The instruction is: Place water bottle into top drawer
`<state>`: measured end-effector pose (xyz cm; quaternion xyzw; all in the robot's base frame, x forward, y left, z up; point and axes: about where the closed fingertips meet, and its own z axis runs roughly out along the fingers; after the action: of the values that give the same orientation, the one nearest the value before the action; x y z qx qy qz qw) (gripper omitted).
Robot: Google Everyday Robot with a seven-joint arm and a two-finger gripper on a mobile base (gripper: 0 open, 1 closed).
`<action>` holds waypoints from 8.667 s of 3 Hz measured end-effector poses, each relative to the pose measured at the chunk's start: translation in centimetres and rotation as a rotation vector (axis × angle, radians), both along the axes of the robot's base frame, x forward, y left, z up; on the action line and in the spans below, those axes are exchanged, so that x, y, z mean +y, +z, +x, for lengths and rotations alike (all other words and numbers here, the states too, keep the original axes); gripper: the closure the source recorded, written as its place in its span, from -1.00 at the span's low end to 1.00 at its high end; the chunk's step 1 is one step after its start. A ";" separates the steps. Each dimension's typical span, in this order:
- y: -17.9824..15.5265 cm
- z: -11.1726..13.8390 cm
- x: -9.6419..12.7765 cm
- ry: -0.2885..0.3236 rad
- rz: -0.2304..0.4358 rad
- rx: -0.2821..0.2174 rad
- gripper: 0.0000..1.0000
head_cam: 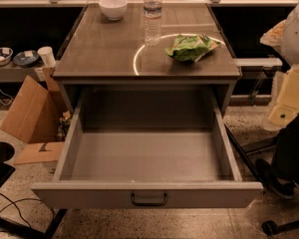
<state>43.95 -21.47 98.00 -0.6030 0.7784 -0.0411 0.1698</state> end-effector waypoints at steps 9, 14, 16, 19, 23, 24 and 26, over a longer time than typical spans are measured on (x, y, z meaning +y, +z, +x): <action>-3.6 37.3 5.5 -0.256 0.862 -0.455 -1.00; -4.7 46.4 12.9 -0.205 1.125 -0.439 -1.00; -3.5 47.1 14.5 -0.151 1.155 -0.447 -0.66; -2.8 46.7 16.9 -0.104 1.187 -0.413 0.75; 8.8 42.3 11.7 -0.143 1.176 -0.584 1.00; 19.1 35.8 4.9 -0.203 1.207 -0.805 1.00; 29.2 20.2 4.4 -0.234 1.274 -0.920 1.00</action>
Offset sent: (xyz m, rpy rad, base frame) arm 0.1994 -0.0029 0.0382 0.3057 -0.4549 0.0478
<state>64.10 -17.02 127.20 -0.2264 0.5622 0.1497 0.7812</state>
